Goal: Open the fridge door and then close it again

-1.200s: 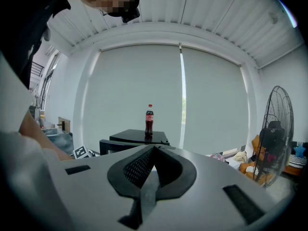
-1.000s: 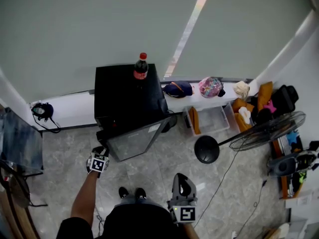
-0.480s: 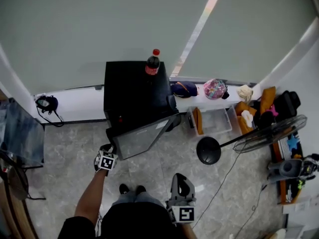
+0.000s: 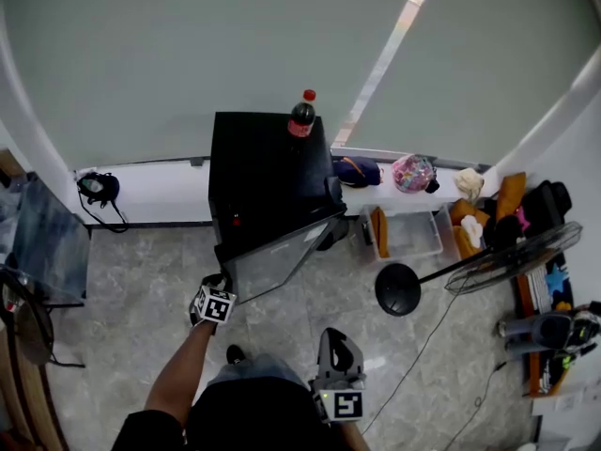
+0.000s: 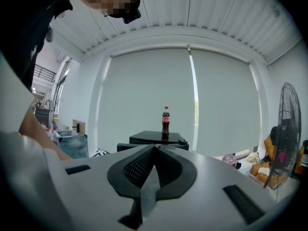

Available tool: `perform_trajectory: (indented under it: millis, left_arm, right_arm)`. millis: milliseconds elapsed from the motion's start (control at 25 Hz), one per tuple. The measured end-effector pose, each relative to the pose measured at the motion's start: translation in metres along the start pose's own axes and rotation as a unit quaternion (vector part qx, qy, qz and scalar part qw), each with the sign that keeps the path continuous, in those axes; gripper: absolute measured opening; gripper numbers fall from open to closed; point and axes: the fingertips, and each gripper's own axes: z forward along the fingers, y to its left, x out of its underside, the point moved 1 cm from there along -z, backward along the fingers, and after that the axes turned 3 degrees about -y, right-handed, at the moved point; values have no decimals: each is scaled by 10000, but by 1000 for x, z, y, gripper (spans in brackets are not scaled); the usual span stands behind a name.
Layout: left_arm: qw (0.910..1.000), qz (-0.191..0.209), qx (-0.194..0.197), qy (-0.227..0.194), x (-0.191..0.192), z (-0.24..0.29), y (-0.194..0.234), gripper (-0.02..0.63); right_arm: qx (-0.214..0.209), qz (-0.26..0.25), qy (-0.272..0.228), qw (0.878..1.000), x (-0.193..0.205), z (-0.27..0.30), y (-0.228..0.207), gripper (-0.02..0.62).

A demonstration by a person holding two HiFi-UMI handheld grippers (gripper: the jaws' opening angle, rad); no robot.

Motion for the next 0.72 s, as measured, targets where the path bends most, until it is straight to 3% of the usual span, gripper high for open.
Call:
perform_trajectory:
  millis: [360,720]
  left_arm:
    - [9991,-299,-308,58,11,-7,-16,75]
    - [9941,-799,-722,126,25,-18,-40,77]
  right_arm:
    - [-378,-21,-32,9993,-3,-2,-23,6]
    - [-1180,-206,-250,9925,-13,-3,-60,6]
